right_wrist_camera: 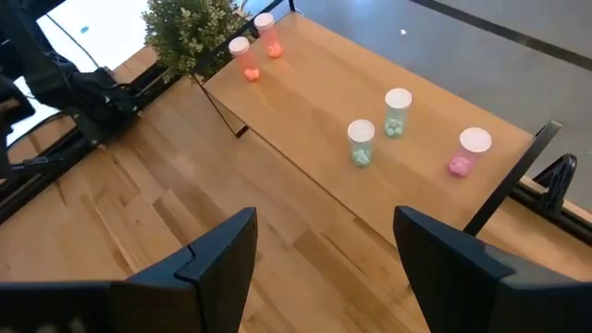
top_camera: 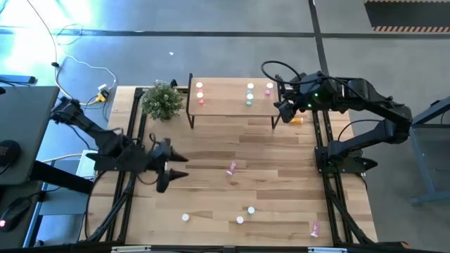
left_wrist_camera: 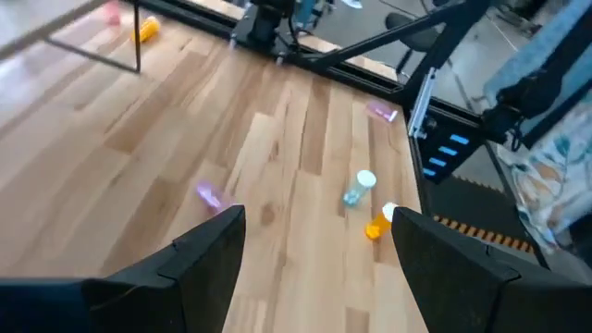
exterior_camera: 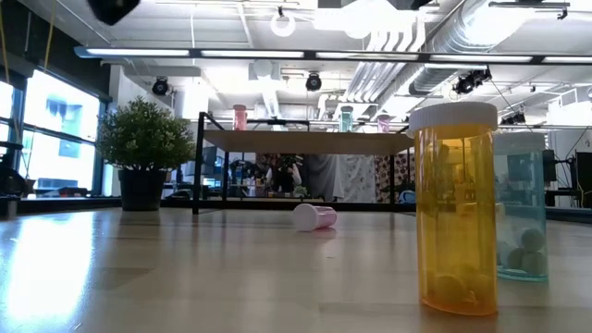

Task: Pick and place medicine bottles onto shelf by color
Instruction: Put the left orange pill bottle on the shelf

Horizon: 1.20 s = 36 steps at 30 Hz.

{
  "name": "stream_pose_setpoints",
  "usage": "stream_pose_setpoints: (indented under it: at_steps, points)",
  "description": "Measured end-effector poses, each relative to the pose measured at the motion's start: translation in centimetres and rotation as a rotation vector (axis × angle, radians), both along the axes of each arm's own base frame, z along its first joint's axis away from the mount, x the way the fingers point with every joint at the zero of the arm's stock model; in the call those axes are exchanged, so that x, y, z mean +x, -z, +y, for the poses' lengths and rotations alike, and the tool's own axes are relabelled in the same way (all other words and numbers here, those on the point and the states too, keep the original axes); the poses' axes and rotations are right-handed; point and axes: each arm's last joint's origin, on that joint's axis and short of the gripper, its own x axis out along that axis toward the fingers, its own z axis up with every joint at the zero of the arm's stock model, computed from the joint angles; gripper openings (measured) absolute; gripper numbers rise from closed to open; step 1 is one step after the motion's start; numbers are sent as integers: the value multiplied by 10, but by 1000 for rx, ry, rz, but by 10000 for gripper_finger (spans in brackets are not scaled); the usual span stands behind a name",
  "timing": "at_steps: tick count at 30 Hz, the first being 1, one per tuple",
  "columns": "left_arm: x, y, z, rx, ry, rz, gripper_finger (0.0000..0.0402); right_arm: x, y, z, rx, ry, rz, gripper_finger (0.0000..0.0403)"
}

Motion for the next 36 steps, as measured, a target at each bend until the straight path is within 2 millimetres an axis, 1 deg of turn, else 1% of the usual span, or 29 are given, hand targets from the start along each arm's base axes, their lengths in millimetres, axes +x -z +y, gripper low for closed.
stream_pose_setpoints:
  at_steps: [3,8,12,19,26,32,36]
  points:
    - [-4,11,-14,-34,-21,15,264,1,0,1,27,-24,-4,245]
    - [-9,27,-41,-106,29,65,264,2,1,4,48,-40,-9,245]
    - [-10,42,-63,-66,33,99,264,2,1,4,48,-38,-9,245]
    - [-7,72,-95,-8,38,156,264,2,1,4,48,-39,-9,245]
    - [2,102,-118,-21,37,187,264,2,1,4,47,-39,-9,245]
    - [11,115,-130,-58,49,169,264,2,1,4,41,-45,-5,245]
    - [14,126,-136,-59,63,191,264,2,1,4,41,-46,-5,245]
